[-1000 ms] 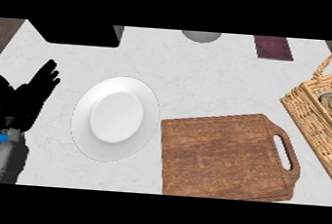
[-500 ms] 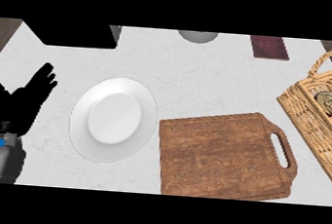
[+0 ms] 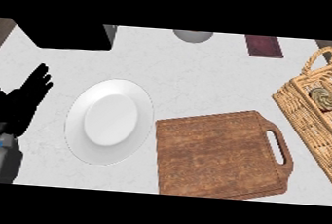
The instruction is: Pick the cupcake from the cutting board and place it in the basket
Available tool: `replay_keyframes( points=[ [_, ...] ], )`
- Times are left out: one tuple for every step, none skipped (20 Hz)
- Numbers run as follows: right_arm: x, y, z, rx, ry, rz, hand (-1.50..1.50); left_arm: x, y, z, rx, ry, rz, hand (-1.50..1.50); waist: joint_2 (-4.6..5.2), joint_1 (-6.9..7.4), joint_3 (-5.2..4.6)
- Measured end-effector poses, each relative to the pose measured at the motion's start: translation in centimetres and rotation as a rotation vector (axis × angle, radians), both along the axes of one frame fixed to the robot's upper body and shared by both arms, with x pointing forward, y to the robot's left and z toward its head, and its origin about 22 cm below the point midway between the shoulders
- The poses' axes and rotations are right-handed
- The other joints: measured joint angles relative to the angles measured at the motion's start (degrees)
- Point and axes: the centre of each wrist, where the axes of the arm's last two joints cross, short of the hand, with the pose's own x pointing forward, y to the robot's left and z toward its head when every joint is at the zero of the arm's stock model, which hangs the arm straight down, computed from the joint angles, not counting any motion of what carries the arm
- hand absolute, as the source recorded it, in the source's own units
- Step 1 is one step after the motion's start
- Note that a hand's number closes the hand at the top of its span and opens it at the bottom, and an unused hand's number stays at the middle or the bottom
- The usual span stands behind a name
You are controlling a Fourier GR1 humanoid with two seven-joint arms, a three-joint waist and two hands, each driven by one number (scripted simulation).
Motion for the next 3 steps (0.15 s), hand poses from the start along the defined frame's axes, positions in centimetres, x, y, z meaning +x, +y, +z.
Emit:
replay_keyframes(
  points=[
    [-1.3,0.0,0.0,0.009,0.011,0.015,-1.5,-0.1,-0.1,0.0,0.002,-0.001,0.001,0.0,-0.02,-0.09,0.01],
    [-2.3,-0.1,-0.4,0.014,0.039,0.009,-1.5,-0.2,0.1,0.0,-0.001,0.001,0.004,0.0,-0.05,-0.14,-0.01],
    [-3.1,-0.3,-0.8,0.013,0.082,-0.003,-1.5,-0.2,0.1,-0.1,-0.002,-0.002,0.006,0.0,-0.07,-0.27,0.0]
  ],
)
